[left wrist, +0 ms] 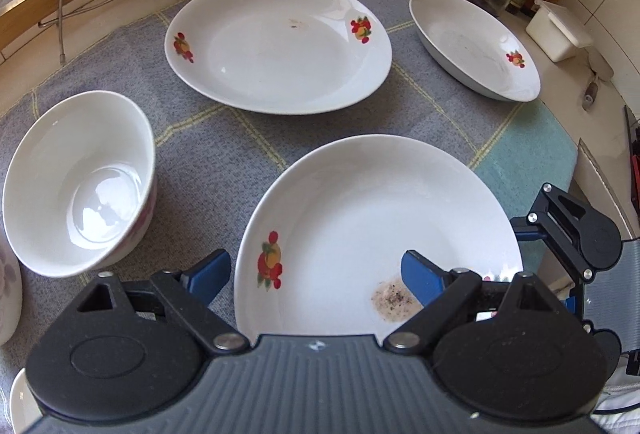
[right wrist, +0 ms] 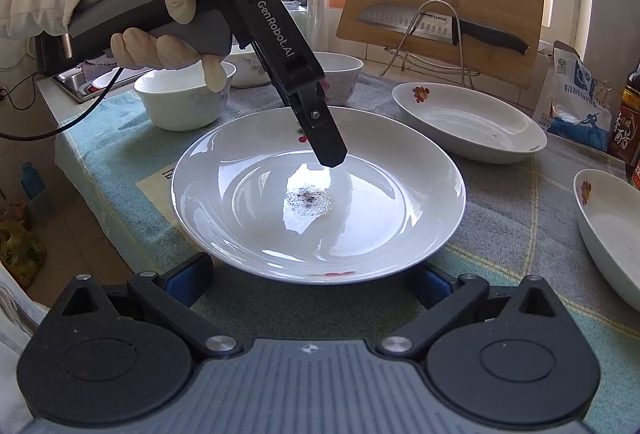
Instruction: Organize plates and bowls
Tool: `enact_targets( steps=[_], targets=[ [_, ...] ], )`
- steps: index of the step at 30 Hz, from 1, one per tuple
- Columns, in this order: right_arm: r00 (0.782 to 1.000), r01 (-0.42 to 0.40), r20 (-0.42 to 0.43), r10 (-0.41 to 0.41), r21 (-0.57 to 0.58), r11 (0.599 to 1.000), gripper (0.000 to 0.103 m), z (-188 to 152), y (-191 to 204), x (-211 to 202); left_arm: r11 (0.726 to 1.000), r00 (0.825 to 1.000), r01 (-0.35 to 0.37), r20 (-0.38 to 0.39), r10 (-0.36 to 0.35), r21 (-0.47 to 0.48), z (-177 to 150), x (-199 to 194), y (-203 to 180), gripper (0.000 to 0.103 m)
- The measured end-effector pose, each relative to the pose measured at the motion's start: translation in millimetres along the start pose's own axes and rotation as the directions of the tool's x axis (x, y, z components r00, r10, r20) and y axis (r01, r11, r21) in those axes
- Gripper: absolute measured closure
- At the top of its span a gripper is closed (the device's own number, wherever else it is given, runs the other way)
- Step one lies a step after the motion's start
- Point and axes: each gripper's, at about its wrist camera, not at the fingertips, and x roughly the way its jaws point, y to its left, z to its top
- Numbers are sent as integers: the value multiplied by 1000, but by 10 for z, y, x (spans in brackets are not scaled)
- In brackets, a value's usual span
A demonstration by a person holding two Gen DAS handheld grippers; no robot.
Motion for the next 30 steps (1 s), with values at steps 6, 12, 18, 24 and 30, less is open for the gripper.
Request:
enact_targets(
  steps=[6,12,18,24,30],
  targets=[
    [1000,2,14,-2,5,1000,0,2,-11,13,999,998,46,-38,-45,23,46,26,22,11],
    [1000,2,16,-2,4,1000,0,2,-13,15,995,993,94,-68,-93,16,73,71,39,11],
    [1000,9,0,-9,5,1000,0,32,-6,25,993,990,119,-84,-117,19,91,103,45,11],
    [1000,5,-28,-4,24,1000,0,87,-27,41,990,985,140,-105,-137,25,123,123,55,12],
    [998,6,-55,-4,25,1000,0,126,-33,58,989,983,149,-110,-146,23,132,120,69,13]
  ],
)
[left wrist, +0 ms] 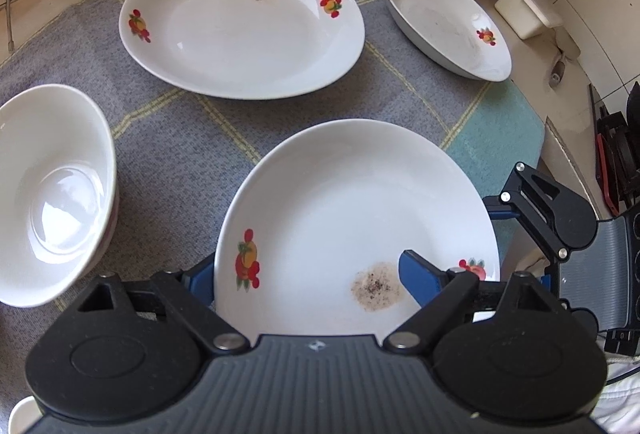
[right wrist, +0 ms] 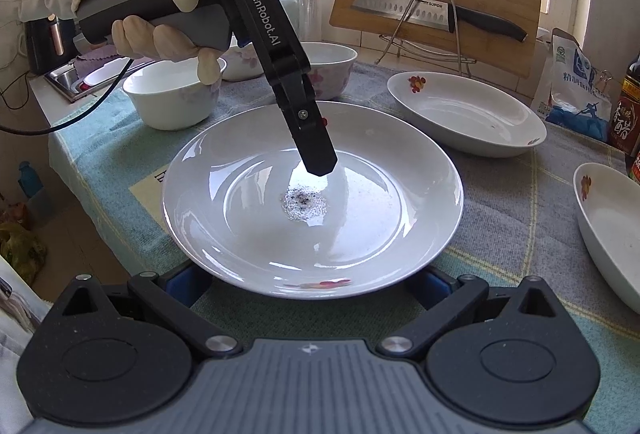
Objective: Organize plates and bowls
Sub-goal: 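Carry the stained plate with the left tool over the plate by the jars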
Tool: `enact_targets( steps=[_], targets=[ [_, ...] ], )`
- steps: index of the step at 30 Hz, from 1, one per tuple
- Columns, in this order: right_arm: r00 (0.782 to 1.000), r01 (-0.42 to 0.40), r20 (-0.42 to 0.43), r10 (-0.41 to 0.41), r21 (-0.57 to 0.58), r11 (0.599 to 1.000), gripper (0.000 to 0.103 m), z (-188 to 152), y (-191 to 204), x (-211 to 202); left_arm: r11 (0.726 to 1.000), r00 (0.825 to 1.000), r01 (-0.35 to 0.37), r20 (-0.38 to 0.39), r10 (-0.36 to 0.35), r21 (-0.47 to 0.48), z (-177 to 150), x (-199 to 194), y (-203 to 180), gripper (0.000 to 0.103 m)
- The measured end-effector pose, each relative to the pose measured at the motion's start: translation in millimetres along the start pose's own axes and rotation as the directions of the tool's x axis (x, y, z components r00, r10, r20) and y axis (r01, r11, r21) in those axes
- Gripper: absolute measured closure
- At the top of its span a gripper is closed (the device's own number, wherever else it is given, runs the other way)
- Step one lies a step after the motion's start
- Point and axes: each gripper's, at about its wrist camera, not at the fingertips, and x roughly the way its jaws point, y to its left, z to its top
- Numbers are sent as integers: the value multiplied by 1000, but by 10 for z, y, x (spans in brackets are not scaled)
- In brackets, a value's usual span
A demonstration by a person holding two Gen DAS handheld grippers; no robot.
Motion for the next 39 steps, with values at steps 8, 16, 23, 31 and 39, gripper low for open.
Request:
enact_targets(
  steps=[8,16,23,31,39],
  targets=[
    [1000,0,-27,0,-2,1000,0,30,-7,-9,1000,1000,12,-17,-12,6,21,-2,9,14],
    [999,-5,-50,5,-3,1000,0,52,-19,-29,1000,1000,16,-14,-16,13,40,-40,-18,14],
    [999,-20,-50,20,-3,1000,0,112,-61,-116,1000,1000,15,-4,-15,9,70,-111,-52,14],
    [999,-10,-48,10,-7,1000,0,185,-214,-275,999,1000,16,17,-17,33,287,-168,-208,14],
    [998,42,-37,-42,2,999,0,192,-586,-477,996,999,28,31,-31,90,742,-84,-473,14]
  ],
)
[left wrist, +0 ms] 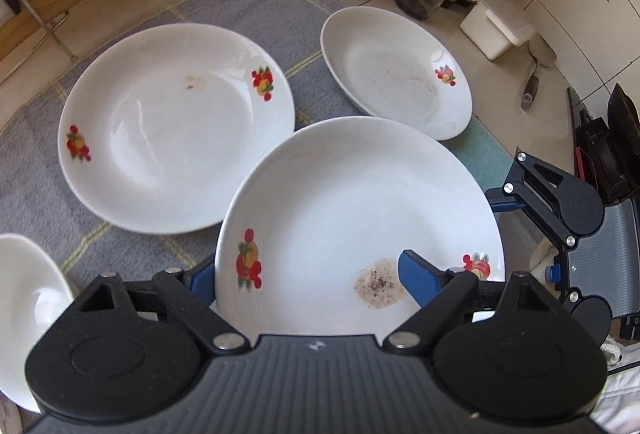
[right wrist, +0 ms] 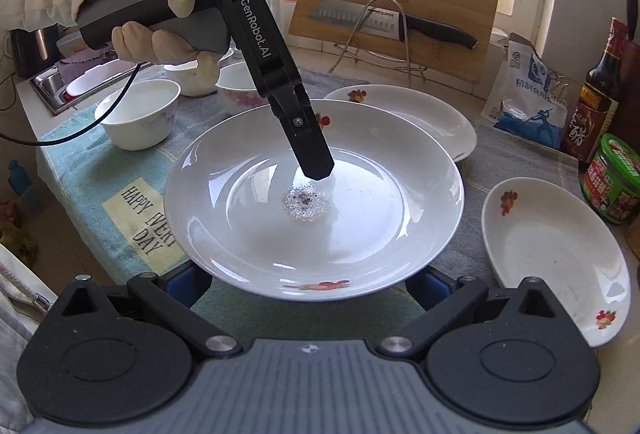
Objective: Organize plates and bowls
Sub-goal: 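Carry the stained plate with the left tool over the plate by the jars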
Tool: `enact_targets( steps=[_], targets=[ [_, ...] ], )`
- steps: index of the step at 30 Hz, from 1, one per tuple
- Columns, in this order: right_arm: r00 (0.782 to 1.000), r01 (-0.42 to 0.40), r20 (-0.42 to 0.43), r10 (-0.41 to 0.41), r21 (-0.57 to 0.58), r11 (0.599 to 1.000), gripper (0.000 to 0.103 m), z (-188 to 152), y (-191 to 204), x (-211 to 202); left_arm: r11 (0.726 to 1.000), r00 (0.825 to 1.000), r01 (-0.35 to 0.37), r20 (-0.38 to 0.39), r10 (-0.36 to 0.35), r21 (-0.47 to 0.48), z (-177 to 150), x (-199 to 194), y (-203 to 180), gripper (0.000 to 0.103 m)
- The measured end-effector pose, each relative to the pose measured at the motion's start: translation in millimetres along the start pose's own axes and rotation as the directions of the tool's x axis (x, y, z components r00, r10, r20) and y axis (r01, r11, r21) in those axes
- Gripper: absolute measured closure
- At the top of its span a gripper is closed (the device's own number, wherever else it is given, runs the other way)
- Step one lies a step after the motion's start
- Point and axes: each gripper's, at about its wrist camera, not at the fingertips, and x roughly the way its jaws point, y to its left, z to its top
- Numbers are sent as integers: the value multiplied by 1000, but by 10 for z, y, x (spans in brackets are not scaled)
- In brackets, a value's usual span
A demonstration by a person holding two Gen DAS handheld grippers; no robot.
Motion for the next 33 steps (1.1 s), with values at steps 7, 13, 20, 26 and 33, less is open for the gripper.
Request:
enact_targets(
  steps=[7,13,20,26,33],
  targets=[
    [998,68,10,-68,27,997,0,-27,-428,-177,998,1000,16,13,-17,68,520,167,-212,14],
    [992,127,18,-128,63,990,0,-73,-767,-292,992,999,31,16,-33,123,941,347,-372,14],
    [985,170,14,-173,112,979,0,-173,-1062,-353,984,999,48,-5,-48,172,1293,600,-498,14],
    [981,193,-8,-194,148,970,0,-260,-1221,-342,978,997,67,-35,-61,196,1477,821,-545,14],
    [979,205,-27,-203,181,962,0,-310,-1354,-327,975,995,84,-61,-73,205,1588,1028,-560,14]
  ],
)
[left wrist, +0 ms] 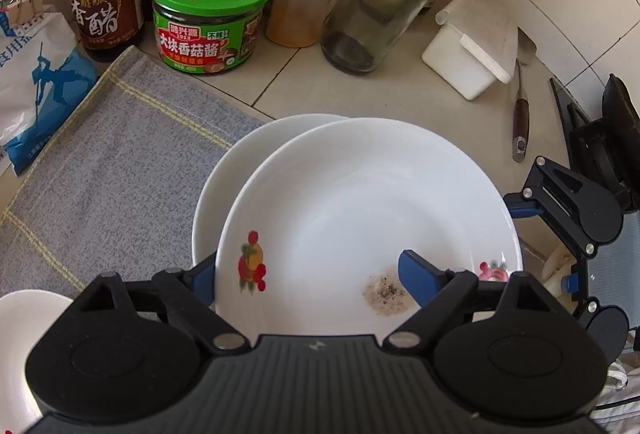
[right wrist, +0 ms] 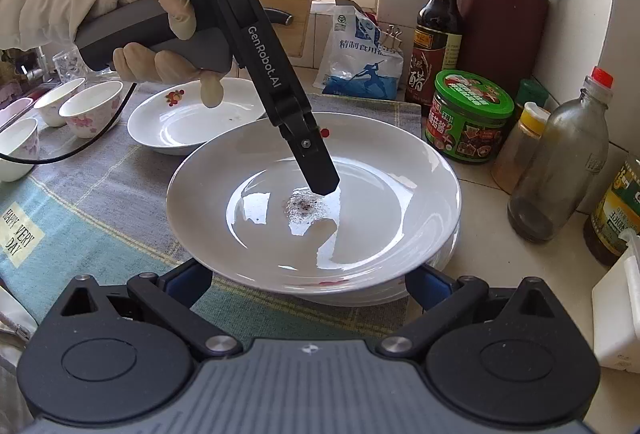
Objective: Organize plates and bowls
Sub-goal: 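Carry the stained plate with the left tool over the plate by the jars, then lower the stained plate onto the other plate and open the left tool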
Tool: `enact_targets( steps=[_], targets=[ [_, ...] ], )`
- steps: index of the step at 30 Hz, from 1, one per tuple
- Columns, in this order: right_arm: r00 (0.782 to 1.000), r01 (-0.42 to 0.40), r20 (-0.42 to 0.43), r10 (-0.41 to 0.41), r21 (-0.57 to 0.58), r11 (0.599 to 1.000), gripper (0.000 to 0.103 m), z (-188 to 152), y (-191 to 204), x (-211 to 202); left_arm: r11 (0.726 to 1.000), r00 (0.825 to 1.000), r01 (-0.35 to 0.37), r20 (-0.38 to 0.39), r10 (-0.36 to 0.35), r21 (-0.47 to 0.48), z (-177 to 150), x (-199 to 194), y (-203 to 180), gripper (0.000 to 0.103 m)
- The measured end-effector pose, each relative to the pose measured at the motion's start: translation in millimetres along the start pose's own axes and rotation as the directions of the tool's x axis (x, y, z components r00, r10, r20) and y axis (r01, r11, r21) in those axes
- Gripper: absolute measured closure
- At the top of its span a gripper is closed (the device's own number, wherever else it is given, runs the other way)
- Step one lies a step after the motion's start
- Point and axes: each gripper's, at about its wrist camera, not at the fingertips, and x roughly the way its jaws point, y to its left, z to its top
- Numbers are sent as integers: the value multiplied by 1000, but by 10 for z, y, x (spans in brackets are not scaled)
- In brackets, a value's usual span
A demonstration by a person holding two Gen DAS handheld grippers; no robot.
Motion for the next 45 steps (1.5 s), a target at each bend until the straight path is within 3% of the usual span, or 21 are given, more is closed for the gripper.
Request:
enact_targets(
  steps=[17,45],
  targets=[
    [999,6,-38,-4,59,998,0,-55,-125,53,1000,1000,4,-24,-4,-1,79,202,48,14],
    [1000,-22,18,20,97,995,0,-110,-180,-83,994,990,-107,-87,107,9,93,243,-54,14]
  ],
)
